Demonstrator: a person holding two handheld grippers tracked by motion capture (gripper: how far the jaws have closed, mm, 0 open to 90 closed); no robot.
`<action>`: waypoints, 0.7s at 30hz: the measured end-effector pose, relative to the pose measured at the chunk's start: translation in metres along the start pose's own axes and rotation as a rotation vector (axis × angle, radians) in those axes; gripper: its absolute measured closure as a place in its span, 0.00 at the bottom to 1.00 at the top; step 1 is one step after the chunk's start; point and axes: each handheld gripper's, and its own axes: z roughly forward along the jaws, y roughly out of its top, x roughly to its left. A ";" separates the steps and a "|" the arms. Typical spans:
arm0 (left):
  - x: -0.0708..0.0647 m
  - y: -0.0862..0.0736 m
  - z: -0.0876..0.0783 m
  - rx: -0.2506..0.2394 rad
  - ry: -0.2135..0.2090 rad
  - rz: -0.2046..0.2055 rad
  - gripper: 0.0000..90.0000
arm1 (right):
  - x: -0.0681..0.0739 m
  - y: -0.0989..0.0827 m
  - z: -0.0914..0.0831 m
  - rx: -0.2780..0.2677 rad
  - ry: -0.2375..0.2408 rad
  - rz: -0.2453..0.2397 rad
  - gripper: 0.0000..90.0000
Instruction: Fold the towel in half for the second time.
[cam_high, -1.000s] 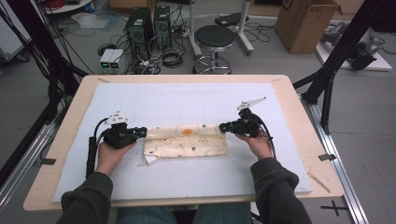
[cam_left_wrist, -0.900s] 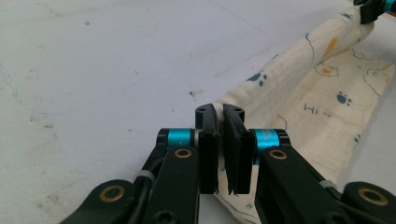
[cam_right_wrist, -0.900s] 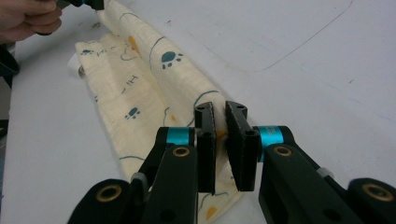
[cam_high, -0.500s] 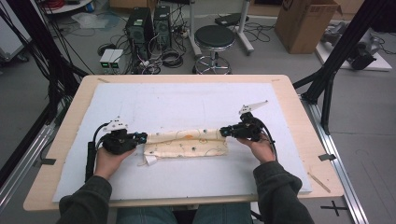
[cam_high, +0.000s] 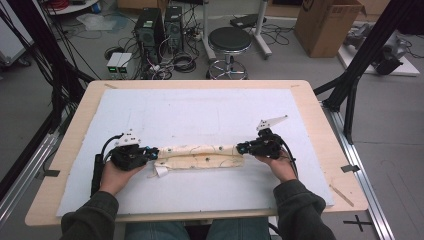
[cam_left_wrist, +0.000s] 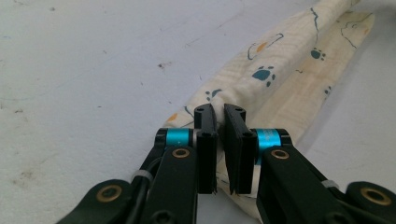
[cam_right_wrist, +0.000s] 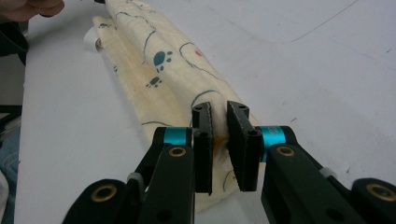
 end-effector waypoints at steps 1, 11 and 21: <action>0.000 -0.002 0.000 0.000 -0.002 -0.007 0.92 | 0.000 -0.001 0.000 0.000 -0.002 -0.007 0.89; -0.003 -0.015 -0.001 0.028 -0.004 0.006 0.92 | 0.008 -0.013 0.003 0.028 -0.002 -0.017 0.88; -0.005 -0.024 -0.003 0.045 -0.031 0.010 0.92 | 0.010 -0.023 0.002 0.035 0.000 -0.010 0.86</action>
